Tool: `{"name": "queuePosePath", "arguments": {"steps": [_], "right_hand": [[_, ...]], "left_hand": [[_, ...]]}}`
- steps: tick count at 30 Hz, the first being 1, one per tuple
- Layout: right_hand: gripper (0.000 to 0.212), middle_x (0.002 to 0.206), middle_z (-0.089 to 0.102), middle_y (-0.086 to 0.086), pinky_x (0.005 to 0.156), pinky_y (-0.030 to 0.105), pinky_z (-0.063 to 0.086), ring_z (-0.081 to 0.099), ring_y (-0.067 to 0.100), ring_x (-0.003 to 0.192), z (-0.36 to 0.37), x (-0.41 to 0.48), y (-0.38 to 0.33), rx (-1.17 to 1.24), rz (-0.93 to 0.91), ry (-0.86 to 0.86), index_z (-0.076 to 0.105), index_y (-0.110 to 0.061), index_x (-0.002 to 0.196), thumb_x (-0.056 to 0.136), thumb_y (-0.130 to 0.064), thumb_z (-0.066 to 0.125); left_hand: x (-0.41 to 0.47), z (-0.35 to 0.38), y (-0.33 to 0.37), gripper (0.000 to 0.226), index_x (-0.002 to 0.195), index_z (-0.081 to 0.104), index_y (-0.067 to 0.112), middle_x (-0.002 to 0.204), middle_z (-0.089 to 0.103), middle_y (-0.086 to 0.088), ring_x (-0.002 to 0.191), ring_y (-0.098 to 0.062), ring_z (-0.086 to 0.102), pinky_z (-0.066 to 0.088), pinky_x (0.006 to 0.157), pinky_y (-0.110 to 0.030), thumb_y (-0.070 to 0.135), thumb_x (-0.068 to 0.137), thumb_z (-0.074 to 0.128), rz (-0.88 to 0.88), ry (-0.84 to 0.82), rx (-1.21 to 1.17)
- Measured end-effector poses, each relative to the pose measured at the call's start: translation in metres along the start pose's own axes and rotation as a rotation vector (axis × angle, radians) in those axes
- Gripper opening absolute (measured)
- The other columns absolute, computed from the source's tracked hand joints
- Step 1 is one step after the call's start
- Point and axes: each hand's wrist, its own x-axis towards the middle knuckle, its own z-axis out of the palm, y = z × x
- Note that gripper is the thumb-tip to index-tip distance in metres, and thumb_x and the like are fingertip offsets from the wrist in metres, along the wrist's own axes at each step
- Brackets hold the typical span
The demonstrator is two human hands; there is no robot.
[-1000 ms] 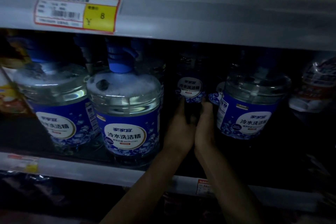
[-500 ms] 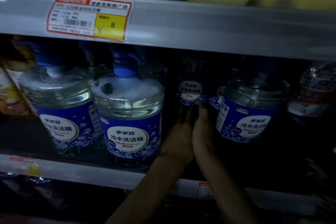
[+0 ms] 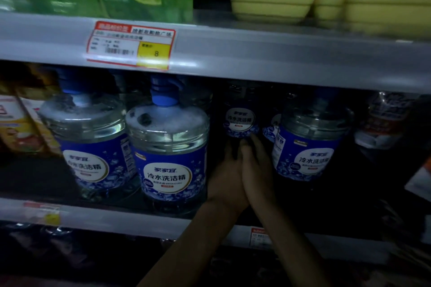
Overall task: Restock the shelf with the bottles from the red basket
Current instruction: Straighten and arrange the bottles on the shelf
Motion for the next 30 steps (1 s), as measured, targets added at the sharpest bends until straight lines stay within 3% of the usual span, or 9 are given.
{"name": "queuePosePath", "arguments": {"steps": [5,10,14,16,18,21,24,30], "right_hand": [[0.052,0.16,0.036,-0.001,0.12,0.038,0.028,0.033,0.018,0.146,-0.012,-0.019,-0.011,-0.252,-0.147,-0.011,0.04,-0.031,0.153,0.103,-0.042,0.05],[0.056,0.164,0.027,-0.004,0.121,0.04,0.029,0.028,0.017,0.149,-0.025,-0.044,-0.035,-0.4,-0.23,-0.057,0.038,-0.035,0.153,0.101,-0.051,0.049],[0.056,0.164,0.026,-0.007,0.12,0.037,0.031,0.03,0.014,0.147,-0.042,-0.066,-0.058,-0.451,-0.278,-0.115,0.037,-0.038,0.153,0.101,-0.054,0.048],[0.054,0.163,0.027,-0.009,0.12,0.033,0.028,0.029,0.012,0.148,-0.053,-0.076,-0.069,-0.472,-0.314,-0.111,0.039,-0.036,0.152,0.101,-0.052,0.049],[0.053,0.161,0.03,-0.01,0.119,0.029,0.028,0.031,0.011,0.147,-0.064,-0.086,-0.078,-0.492,-0.335,-0.096,0.042,-0.032,0.151,0.101,-0.049,0.05],[0.054,0.161,0.03,-0.01,0.119,0.036,0.034,0.034,0.012,0.146,-0.079,-0.102,-0.087,-0.541,-0.357,-0.092,0.041,-0.035,0.151,0.1,-0.051,0.05],[0.056,0.163,0.024,-0.011,0.118,0.033,0.034,0.03,0.011,0.148,-0.09,-0.117,-0.094,-0.615,-0.374,-0.109,0.037,-0.037,0.153,0.101,-0.052,0.05],[0.067,0.166,0.017,-0.006,0.119,0.039,0.034,0.023,0.016,0.152,-0.089,-0.137,-0.101,-0.74,-0.393,-0.115,0.031,-0.032,0.157,0.098,-0.056,0.052]], "left_hand": [[-0.022,-0.029,0.017,0.065,0.159,0.028,0.015,0.16,0.032,-0.016,0.137,-0.034,0.048,0.051,0.101,-0.044,0.044,0.102,0.038,-0.081,0.062,-0.135],[-0.045,-0.056,0.025,0.068,0.162,0.017,0.026,0.166,0.02,-0.006,0.148,-0.026,0.03,0.042,0.11,-0.04,0.042,0.104,0.049,-0.078,0.014,-0.114],[-0.066,-0.072,0.03,0.079,0.164,0.013,0.023,0.169,0.016,-0.01,0.153,-0.029,0.021,0.034,0.12,-0.041,0.042,0.1,0.055,-0.012,0.016,-0.079],[-0.078,-0.079,0.031,0.085,0.163,0.022,0.017,0.165,0.027,-0.015,0.149,-0.036,0.032,0.042,0.114,-0.047,0.044,0.094,0.064,0.004,0.021,-0.043],[-0.088,-0.084,0.029,0.087,0.157,0.036,0.012,0.156,0.044,-0.017,0.139,-0.039,0.049,0.055,0.098,-0.051,0.049,0.085,0.069,0.024,0.059,-0.026],[-0.105,-0.097,0.025,0.074,0.151,0.045,0.016,0.152,0.05,-0.014,0.134,-0.036,0.054,0.058,0.091,-0.051,0.048,0.086,0.058,0.067,0.108,-0.005],[-0.122,-0.116,0.022,0.067,0.145,0.052,0.02,0.15,0.053,-0.01,0.132,-0.033,0.057,0.056,0.092,-0.05,0.047,0.085,0.044,0.114,0.142,0.052],[-0.146,-0.14,-0.001,0.063,0.146,0.045,0.023,0.145,0.055,-0.011,0.131,-0.035,0.056,0.054,0.095,-0.056,0.047,0.087,0.04,0.174,0.143,0.149]]}}
